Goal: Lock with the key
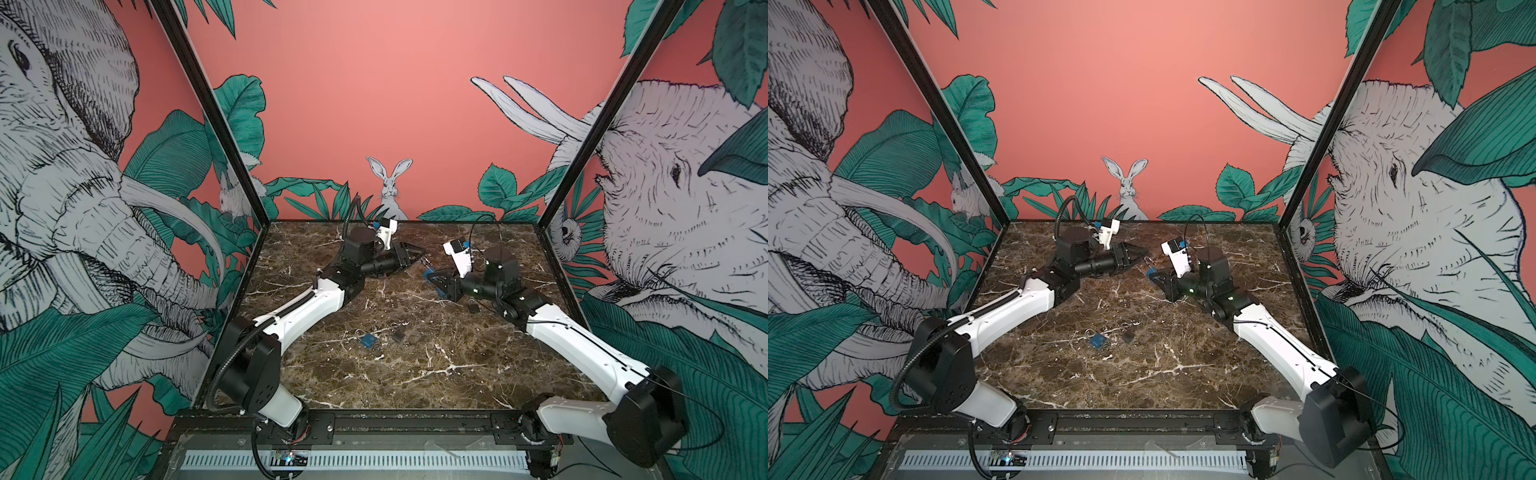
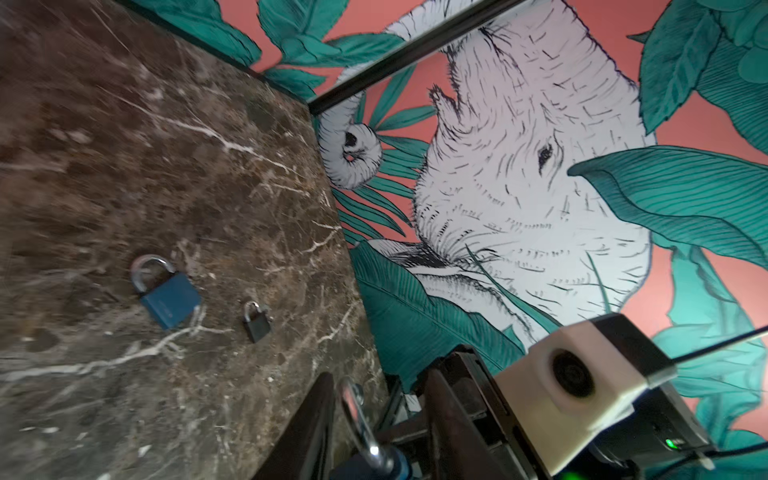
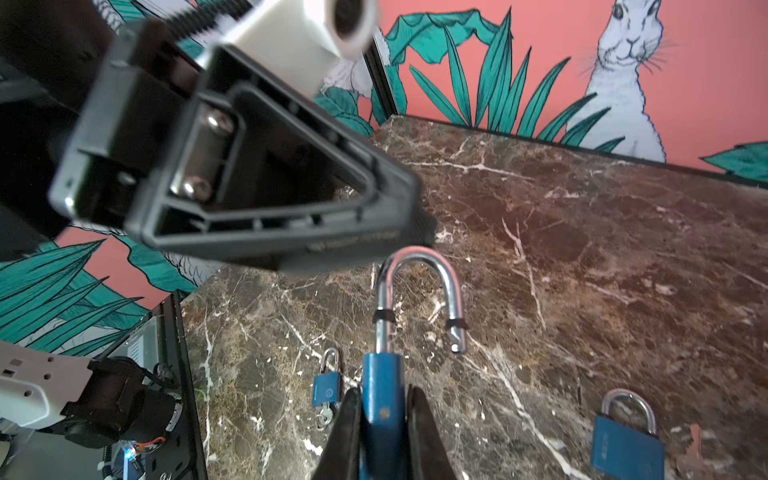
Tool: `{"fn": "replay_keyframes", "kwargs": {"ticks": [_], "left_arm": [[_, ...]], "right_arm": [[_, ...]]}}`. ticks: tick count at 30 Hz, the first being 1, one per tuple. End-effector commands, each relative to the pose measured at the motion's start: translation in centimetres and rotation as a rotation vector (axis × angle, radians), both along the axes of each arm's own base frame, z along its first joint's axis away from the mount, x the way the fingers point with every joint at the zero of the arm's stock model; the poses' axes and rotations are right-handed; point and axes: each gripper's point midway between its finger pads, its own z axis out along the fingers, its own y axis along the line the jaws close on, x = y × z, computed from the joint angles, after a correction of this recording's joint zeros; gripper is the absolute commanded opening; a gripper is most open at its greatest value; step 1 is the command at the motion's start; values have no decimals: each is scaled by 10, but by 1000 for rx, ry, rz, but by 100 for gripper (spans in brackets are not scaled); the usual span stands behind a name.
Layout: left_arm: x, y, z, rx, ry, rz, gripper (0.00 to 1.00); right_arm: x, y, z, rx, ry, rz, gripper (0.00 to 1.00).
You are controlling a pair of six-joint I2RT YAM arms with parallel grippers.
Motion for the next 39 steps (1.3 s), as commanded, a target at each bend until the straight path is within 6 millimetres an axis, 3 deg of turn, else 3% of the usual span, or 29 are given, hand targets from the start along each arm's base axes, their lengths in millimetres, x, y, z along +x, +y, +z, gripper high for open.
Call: {"fn": "replay_keyframes", "kwargs": {"ticks": [1,6,9,14,22,28,33,39], "left_arm": [[1,37,16,155,-155,98,40],[-14,45,24,215,-264,58,41],[-28,38,27,190,-313,-26,41],[-47,29,26,137,-336,-143,49],[-59,17,24,59,-334,-251,55],[-60,10,24,22,-326,-295,53],[-62,9,18,30,-315,-308,41],[-66,14,9,70,-314,-306,36]], "right_arm": [[-10,2,25,16,-44,45,0],[-20,5,26,26,-17,94,0],[-25,8,27,44,1,122,0],[-36,16,34,87,36,200,0],[-42,28,41,147,90,284,0],[-38,31,40,158,105,285,0],[-37,31,46,173,99,286,0],[-36,31,54,217,104,302,0]]}}
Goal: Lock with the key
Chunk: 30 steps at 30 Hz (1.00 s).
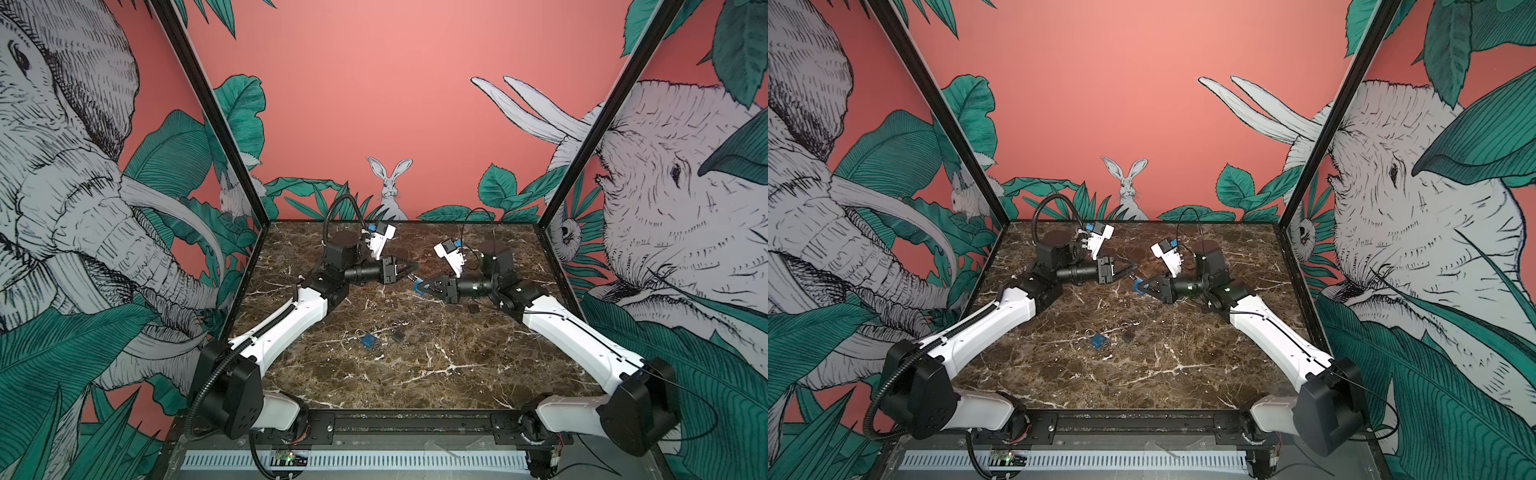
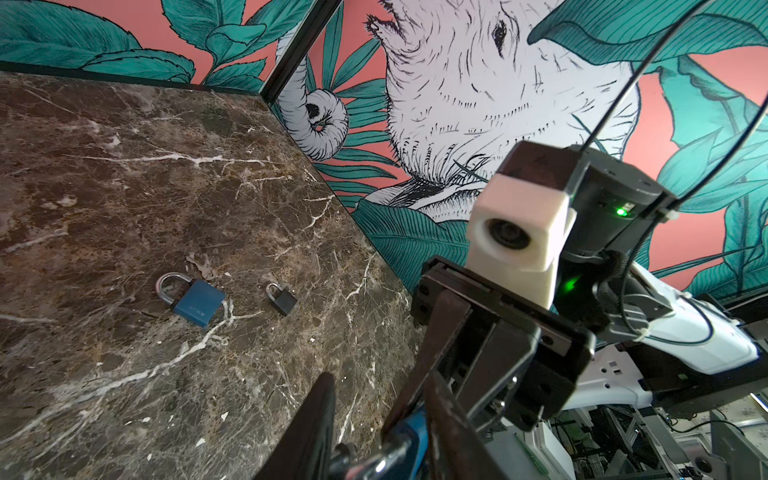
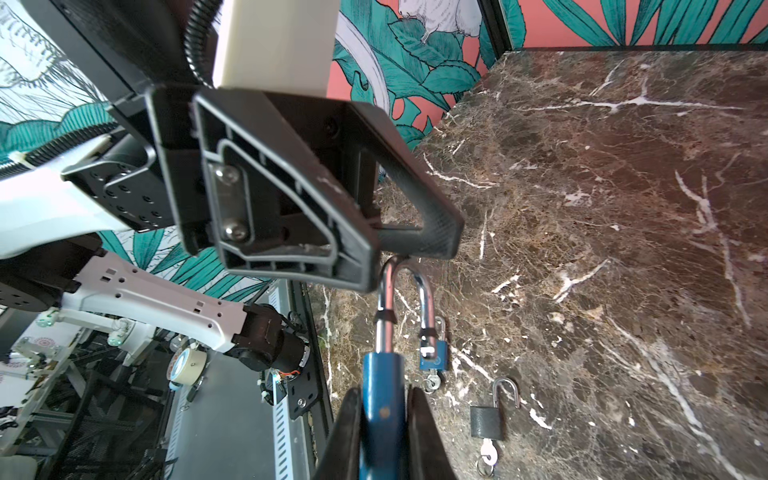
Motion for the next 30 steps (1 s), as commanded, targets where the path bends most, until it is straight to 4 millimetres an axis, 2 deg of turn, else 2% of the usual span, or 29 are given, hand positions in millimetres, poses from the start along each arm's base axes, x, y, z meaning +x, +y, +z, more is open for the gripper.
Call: {"fn": "replay_keyframes", "kwargs": {"ticks": [1,12,23,30], "left_arm": [[-12,4,3,5,-24,-24,35],[-9,22,8,-13,-31,11,28],[-10,20,5,-18,-15,-7,25],[-13,18,7,-29,-12,-32,29]], "right_arm": [[2,4,36,92,-88,32,0],[3,4,39,117,-76,38,0],[4,6,47,156,-70,54,0],[6,7,48,166,-65,52,0]]}}
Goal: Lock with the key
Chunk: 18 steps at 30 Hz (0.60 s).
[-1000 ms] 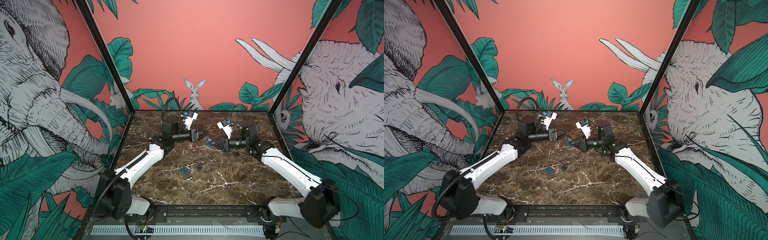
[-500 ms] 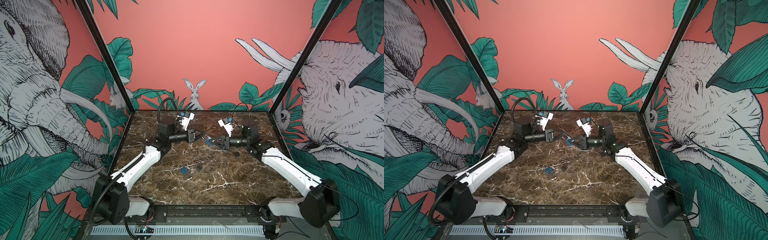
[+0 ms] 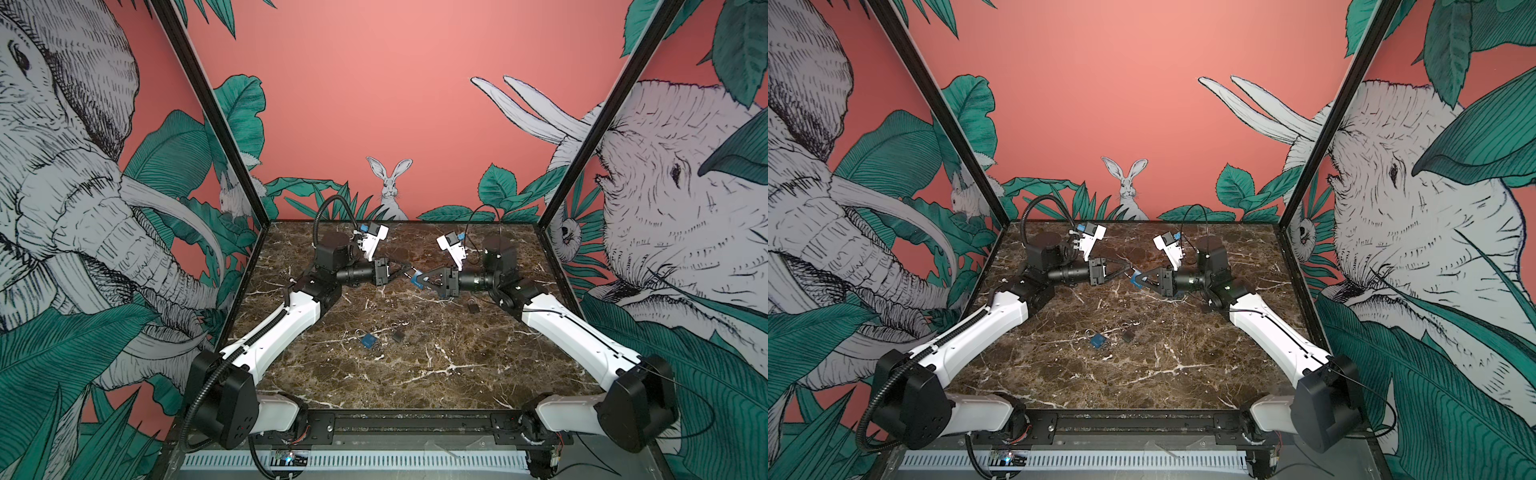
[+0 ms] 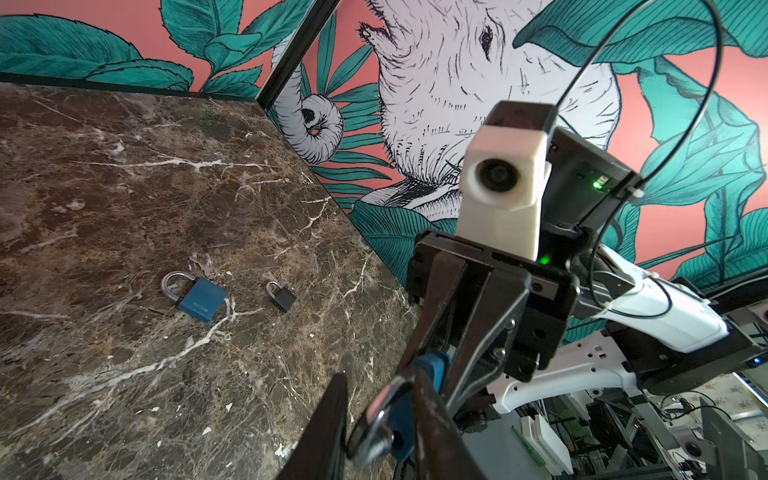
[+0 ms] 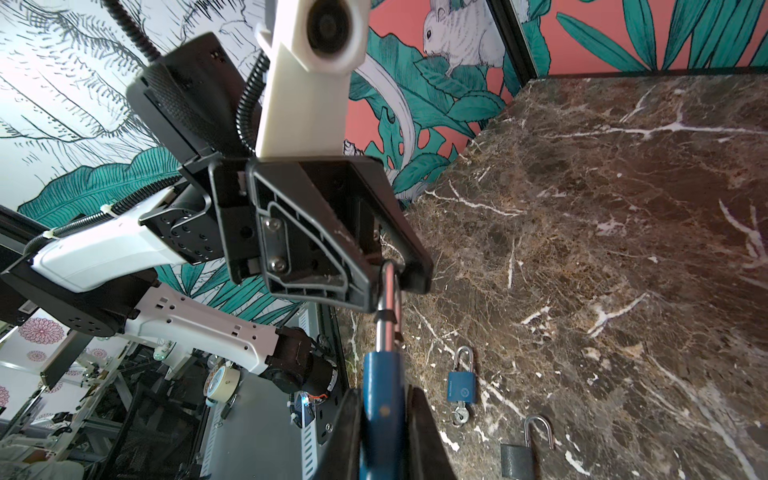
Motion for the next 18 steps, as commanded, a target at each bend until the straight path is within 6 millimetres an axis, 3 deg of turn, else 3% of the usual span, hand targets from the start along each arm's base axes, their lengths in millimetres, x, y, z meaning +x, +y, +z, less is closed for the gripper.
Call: {"fn": "replay_keyframes", "kwargs": {"ticks": [1,9,16,18], "left_arm": [[-7,1,0,-8,0,-23,28],[-5,2,-1,-5,-1,-10,20],[-3,0,-9,2,20,-18,1],[-2,-1,-11,4,25,-19,0]], "right_arm": [[1,2,27,68,-87,28,0],[-2,4,28,86,-73,51,0],[-10,6,38,163,-44,109,0],[-11,6,40,178,-41,115,0]]}}
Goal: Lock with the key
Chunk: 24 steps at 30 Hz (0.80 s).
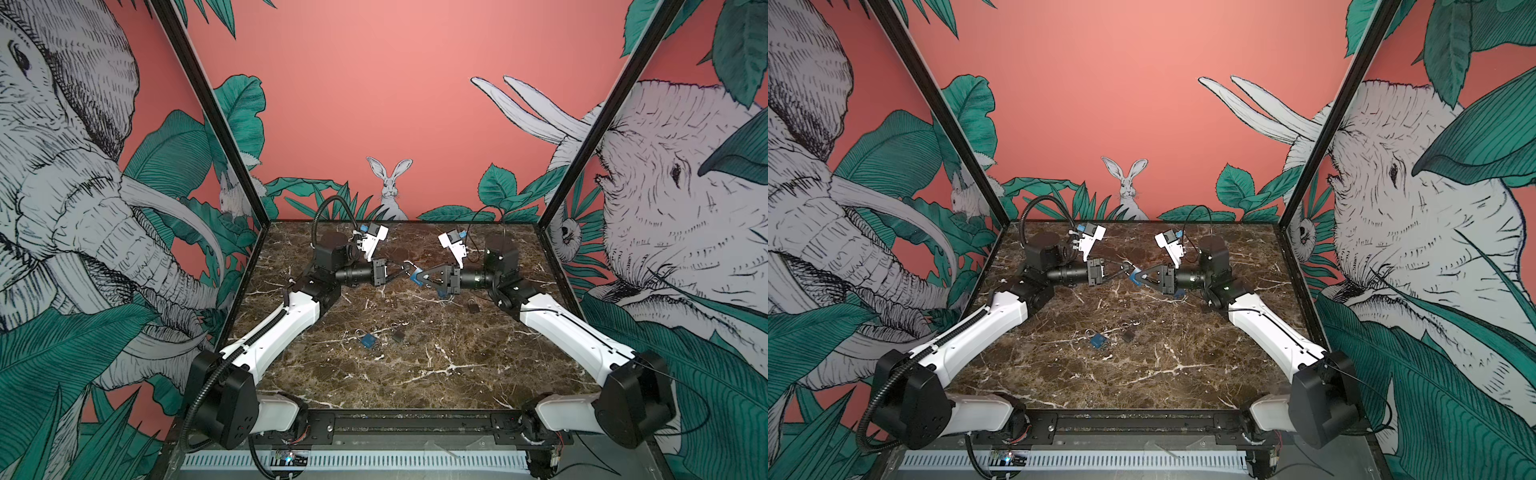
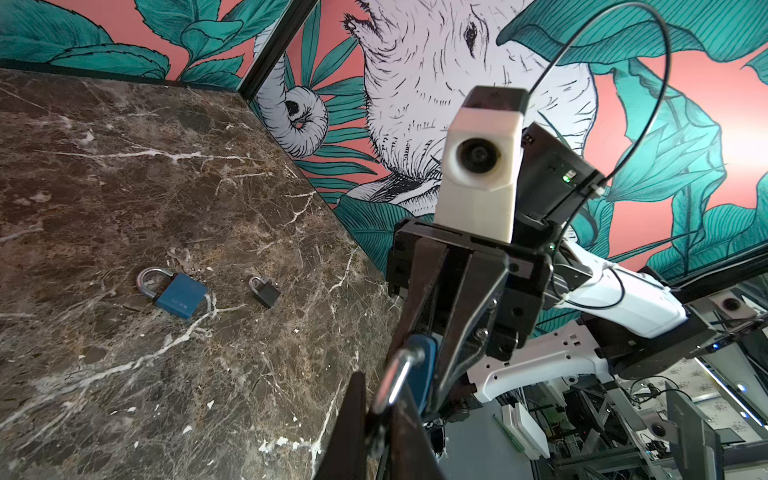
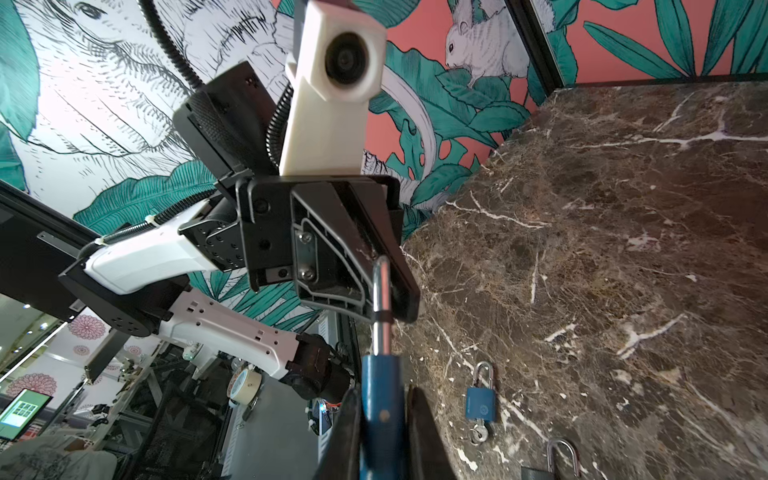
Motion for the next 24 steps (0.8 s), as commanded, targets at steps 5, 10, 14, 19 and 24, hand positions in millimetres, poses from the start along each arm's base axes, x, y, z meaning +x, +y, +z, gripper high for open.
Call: {"fn": "replay_keyframes", "kwargs": {"ticks": [5,10,14,19,24], "left_arm": [[2,0,-12,17,5,6,0],[1,-1,-12,7,15,2,0],[-2,-2,-14,-12,38,-3,0],[-12,-7,-17,-7,46,-28,0],[-21,-14,-18,1,50,-49,0]], "right_arm": [[-11,2,41,130,-77,74,0],[-9,2,44,137,-84,62,0],[-6,3,43,143,-77,53,0],[-2,3,43,145,-79,36,0],[2,3,41,139,-81,15,0]]}}
